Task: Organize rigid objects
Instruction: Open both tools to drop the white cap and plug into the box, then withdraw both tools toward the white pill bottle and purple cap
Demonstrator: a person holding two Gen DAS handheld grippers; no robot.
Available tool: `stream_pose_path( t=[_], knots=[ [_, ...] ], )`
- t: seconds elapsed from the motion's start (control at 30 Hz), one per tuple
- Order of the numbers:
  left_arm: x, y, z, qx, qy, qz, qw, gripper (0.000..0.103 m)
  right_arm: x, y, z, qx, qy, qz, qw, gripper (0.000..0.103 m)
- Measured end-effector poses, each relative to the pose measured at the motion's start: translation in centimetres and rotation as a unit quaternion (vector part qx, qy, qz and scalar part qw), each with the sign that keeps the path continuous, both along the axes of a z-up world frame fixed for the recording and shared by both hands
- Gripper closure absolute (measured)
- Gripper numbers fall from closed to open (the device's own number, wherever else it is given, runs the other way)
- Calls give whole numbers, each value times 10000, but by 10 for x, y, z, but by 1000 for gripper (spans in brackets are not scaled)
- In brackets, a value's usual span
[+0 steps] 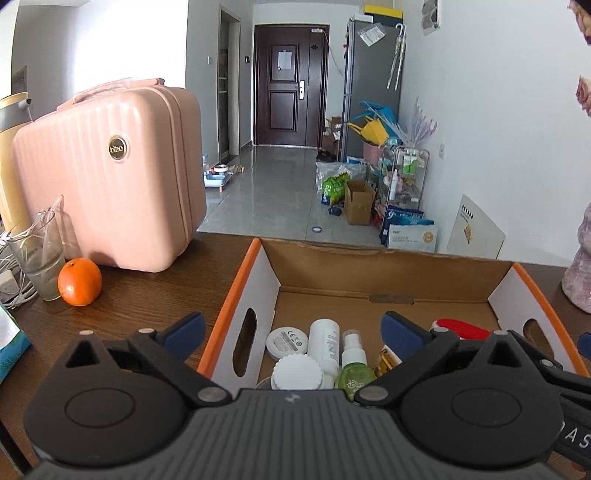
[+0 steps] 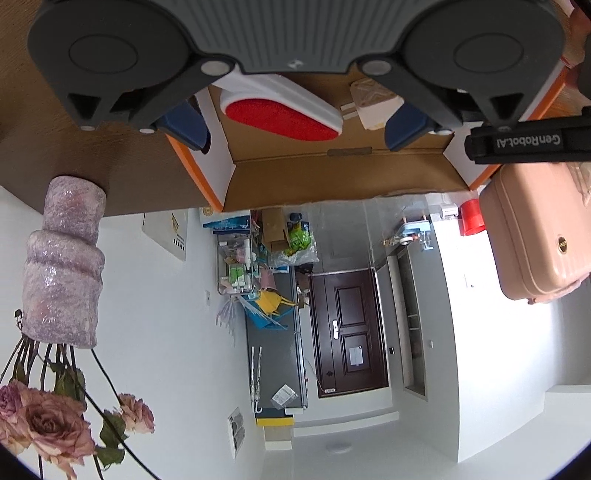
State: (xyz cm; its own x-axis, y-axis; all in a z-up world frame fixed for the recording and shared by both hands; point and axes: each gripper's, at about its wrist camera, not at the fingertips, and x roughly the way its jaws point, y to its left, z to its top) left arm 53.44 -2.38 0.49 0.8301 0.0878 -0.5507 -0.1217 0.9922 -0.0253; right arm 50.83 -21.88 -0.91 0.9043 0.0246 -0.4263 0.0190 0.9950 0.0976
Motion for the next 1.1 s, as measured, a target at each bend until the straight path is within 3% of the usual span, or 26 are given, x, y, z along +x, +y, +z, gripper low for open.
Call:
stream_pose_path(
  t=[0.67,1.1],
  knots=[
    [-55,14,14,-75,-427,-38,9991,0,-49,-5,11,-71,-194,91,9997,0],
    [-110,32,17,-144,-635,10,9979,0,-105,-1,14,-178,-405,242,9987,0]
  ],
)
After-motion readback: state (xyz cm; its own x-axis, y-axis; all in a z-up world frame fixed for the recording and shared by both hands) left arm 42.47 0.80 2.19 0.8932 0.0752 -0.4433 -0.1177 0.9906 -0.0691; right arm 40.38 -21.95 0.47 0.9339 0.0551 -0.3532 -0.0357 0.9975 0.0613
